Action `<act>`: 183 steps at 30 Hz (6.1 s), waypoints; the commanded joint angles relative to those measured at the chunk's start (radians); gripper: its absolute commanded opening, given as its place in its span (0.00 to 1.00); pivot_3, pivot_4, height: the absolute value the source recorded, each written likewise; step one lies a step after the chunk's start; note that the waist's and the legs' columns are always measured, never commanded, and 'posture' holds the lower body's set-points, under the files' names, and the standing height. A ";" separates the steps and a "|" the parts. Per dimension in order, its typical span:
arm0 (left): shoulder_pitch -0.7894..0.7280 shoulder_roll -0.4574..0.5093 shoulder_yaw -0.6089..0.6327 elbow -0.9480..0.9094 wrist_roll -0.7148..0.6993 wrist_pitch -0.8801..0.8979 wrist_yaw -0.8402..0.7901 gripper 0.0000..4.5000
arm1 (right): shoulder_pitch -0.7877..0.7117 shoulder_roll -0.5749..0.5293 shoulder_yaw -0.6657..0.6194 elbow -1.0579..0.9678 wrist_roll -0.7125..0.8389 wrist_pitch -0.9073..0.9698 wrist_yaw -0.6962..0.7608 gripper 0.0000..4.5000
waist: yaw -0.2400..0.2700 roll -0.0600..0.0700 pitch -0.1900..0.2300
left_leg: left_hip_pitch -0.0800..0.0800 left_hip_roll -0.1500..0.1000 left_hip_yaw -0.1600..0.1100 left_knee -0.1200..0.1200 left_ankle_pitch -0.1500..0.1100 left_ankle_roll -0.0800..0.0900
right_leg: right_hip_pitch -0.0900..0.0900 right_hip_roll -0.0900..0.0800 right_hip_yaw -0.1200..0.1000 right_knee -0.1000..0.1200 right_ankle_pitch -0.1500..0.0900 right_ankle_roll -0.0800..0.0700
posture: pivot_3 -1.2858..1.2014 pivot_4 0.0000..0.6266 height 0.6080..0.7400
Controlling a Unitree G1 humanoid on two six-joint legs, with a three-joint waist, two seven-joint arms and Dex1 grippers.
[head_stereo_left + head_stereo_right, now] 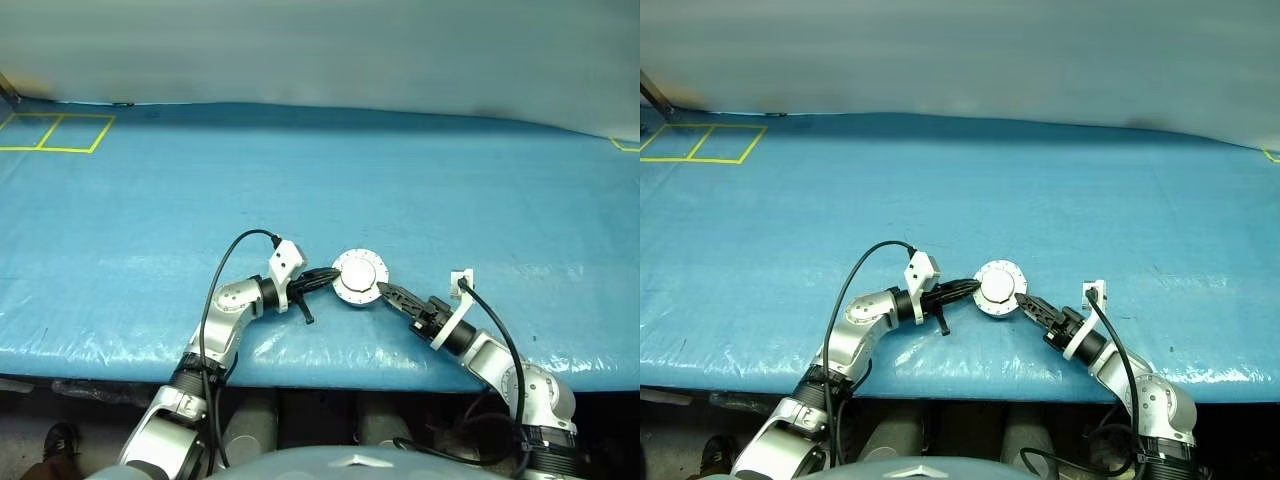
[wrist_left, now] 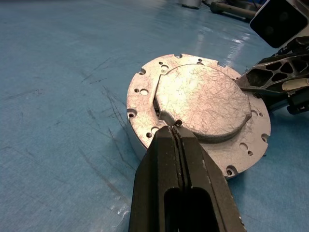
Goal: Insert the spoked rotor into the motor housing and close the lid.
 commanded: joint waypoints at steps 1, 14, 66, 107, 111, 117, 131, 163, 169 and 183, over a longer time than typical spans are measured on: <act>0.005 -0.030 0.017 -0.012 -0.048 0.037 -0.002 0.00 | 0.001 0.003 0.028 -0.023 -0.018 -0.005 -0.009 0.30 | -0.003 0.000 0.000 | 0.000 0.000 0.000 0.000 0.000 0.000 | 0.000 0.000 0.000 0.000 0.000 0.000 | 0.52 0.24 1.00; 0.090 -0.082 0.238 -0.195 -0.341 0.310 0.096 0.00 | -0.014 0.146 -0.037 0.025 0.014 -0.091 -0.115 0.30 | -0.034 0.000 0.000 | 0.000 0.002 0.000 0.000 0.000 0.000 | -0.002 0.002 0.001 0.002 0.000 0.000 | 0.52 0.24 1.00; 0.098 -0.287 0.371 -0.194 -0.865 0.605 0.109 1.00 | -0.257 0.251 -0.051 -0.101 0.431 -0.015 -0.317 0.30 | -0.047 0.004 0.003 | -0.003 0.002 0.001 0.000 0.000 0.000 | -0.005 0.003 0.002 0.002 0.001 -0.001 | 0.52 0.24 1.00; 0.003 -0.327 0.425 -0.045 -0.803 0.524 0.232 0.54 | -0.259 0.283 0.031 -0.123 0.154 -0.259 -0.360 0.56 | -0.047 0.004 0.003 | -0.002 0.002 0.001 0.000 0.000 0.001 | -0.005 0.004 0.003 0.002 0.003 0.003 | 0.52 0.24 1.00; -0.021 -0.336 0.480 -0.019 -0.783 0.446 0.276 0.54 | -0.285 0.308 -0.002 -0.097 0.129 -0.317 -0.391 0.56 | -0.047 0.004 0.003 | -0.003 0.002 0.001 0.000 0.000 0.000 | -0.005 0.004 0.003 0.002 0.004 0.004 | 0.52 0.24 1.00; -0.130 -0.297 0.647 0.058 -0.743 0.199 0.482 0.54 | -0.245 0.193 0.125 -0.079 -0.097 -0.343 -0.321 0.56 | -0.046 0.004 0.003 | -0.003 0.002 0.001 0.000 0.000 0.000 | -0.006 0.004 0.003 0.002 0.005 0.003 | 0.52 0.24 1.00; -0.228 -0.133 0.804 0.268 -0.579 -0.039 0.719 0.75 | -0.212 0.060 0.282 0.099 -0.465 -0.520 -0.161 0.57 | -0.044 0.000 0.004 | -0.002 0.001 0.001 0.000 0.001 -0.001 | -0.004 0.004 0.004 0.001 0.006 0.006 | 0.52 0.24 1.00; 0.110 0.139 0.232 -0.264 -0.204 -0.082 0.250 0.99 | -0.291 0.002 0.220 0.231 -0.565 -0.755 0.003 0.57 | -0.049 0.001 0.003 | 0.002 0.003 0.003 -0.001 0.003 -0.004 | -0.002 0.006 0.007 0.002 0.008 0.001 | 0.52 0.24 1.00; 0.144 0.202 0.137 -0.253 -0.088 -0.077 0.192 1.00 | -0.284 -0.071 0.234 0.215 -0.559 -0.732 0.110 0.60 | -0.051 0.002 0.003 | 0.003 0.004 0.003 -0.001 0.003 -0.004 | -0.003 0.007 0.007 0.004 0.006 -0.002 | 0.52 0.24 1.00; 0.181 0.198 0.127 -0.290 -0.107 -0.012 0.120 1.00 | -0.289 -0.091 0.281 0.221 -0.668 -0.790 0.095 0.99 | -0.045 0.002 0.003 | 0.003 0.004 0.003 -0.001 0.003 -0.003 | -0.003 0.007 0.007 0.004 0.006 -0.002 | 0.52 0.24 1.00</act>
